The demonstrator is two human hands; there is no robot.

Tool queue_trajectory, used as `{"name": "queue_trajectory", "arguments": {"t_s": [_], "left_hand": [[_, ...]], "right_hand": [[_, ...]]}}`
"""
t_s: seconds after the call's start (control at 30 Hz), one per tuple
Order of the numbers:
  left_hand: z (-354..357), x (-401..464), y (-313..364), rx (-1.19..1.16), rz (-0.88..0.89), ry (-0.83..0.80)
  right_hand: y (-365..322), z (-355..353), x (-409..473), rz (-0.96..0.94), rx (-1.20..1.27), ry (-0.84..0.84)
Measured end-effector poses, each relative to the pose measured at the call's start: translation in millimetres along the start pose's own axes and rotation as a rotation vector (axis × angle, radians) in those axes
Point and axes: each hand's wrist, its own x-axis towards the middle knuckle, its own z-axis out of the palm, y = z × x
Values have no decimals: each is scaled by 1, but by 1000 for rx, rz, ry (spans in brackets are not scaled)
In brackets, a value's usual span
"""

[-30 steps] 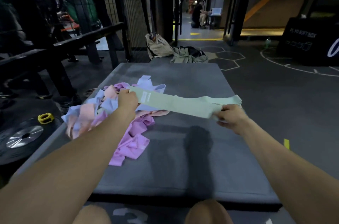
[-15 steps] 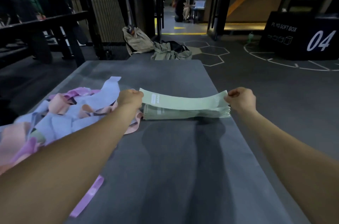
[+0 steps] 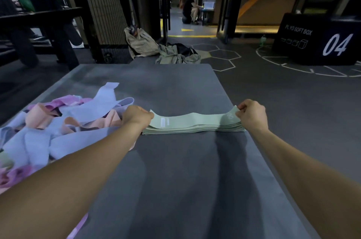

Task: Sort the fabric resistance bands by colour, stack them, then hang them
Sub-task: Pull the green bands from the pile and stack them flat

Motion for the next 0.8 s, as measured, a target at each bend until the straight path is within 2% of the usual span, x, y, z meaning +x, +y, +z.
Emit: {"name": "queue_trajectory", "arguments": {"t_s": [0.17, 0.23, 0.37, 0.43, 0.5, 0.6, 0.7, 0.8], "left_hand": [[-1, -3, 0, 41, 40, 21], [-4, -4, -2, 39, 68, 34], [-10, -3, 0, 203, 213, -30], [-15, 1, 1, 222, 306, -96], [-20, 3, 0, 284, 374, -211], [-22, 6, -4, 467, 406, -357], [-16, 11, -6, 551, 422, -408], [-12, 17, -11, 555, 436, -428]], "right_hand": [[-3, -1, -4, -31, -81, -13], [-6, -1, -5, -88, -156, 4], [-24, 2, -8, -247, -246, 38], [-42, 10, -12, -384, -183, -79], [-61, 23, -18, -512, -161, -266], [-82, 42, -28, -604, -260, -503], [-87, 53, -30, -601, -331, -601], [-86, 54, -30, -566, -312, -630]]}}
